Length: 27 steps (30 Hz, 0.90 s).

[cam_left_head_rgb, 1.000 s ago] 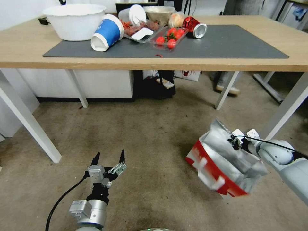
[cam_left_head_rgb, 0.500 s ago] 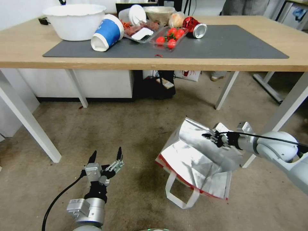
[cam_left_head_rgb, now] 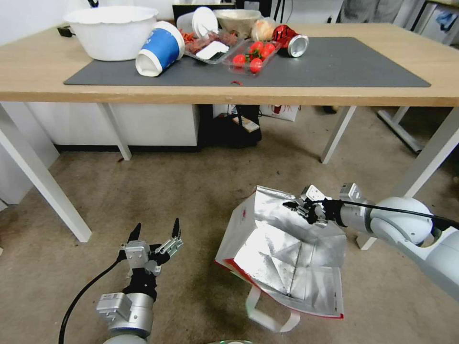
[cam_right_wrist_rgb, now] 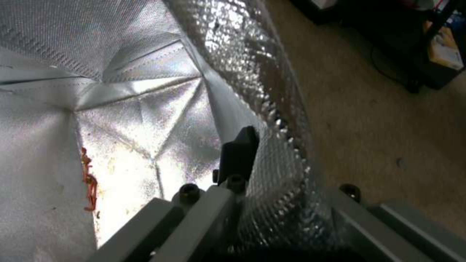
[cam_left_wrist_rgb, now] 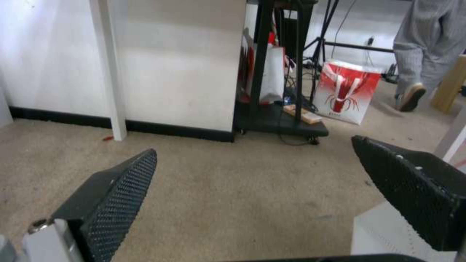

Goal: Pick up the food delivery bag from the floor and place it on the table.

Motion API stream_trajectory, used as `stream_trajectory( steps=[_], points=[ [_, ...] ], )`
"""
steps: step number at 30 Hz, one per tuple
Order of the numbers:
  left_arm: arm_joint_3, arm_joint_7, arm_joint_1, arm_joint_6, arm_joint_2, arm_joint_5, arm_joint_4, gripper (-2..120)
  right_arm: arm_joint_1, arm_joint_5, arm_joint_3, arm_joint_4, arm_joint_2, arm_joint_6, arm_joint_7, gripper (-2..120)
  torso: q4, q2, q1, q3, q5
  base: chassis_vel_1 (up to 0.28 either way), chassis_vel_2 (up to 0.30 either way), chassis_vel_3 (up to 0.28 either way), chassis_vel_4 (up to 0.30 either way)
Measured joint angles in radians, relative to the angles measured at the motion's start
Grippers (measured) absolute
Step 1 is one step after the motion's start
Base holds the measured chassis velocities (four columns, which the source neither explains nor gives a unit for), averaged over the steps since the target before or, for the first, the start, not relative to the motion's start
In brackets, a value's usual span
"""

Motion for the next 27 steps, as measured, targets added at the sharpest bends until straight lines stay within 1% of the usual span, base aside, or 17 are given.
stream_trajectory(
  steps=[7,20,27],
  points=[
    [0.002,0.006,0.003,-0.026,-0.003,-0.006,-0.001,100,-0.008,0.004,0.0,0.02,-0.001,0.0,0.005,0,-0.0001,0.0,0.0,0.0,0.0001,0.0,0.0,0.0,0.0],
    [0.001,0.018,0.006,-0.042,-0.007,-0.012,0.0,100,0.018,0.037,-0.021,0.047,0.001,-0.016,0.012,0,0.0,0.0,0.0,0.0,0.0001,0.0,0.0,0.0,0.0],
    [-0.001,0.024,0.006,-0.059,-0.01,-0.012,0.007,100,0.011,0.041,-0.026,0.093,-0.009,-0.019,0.01,0,0.0,0.002,0.0,0.001,0.0002,0.0,0.0,0.0,0.0]
  ],
)
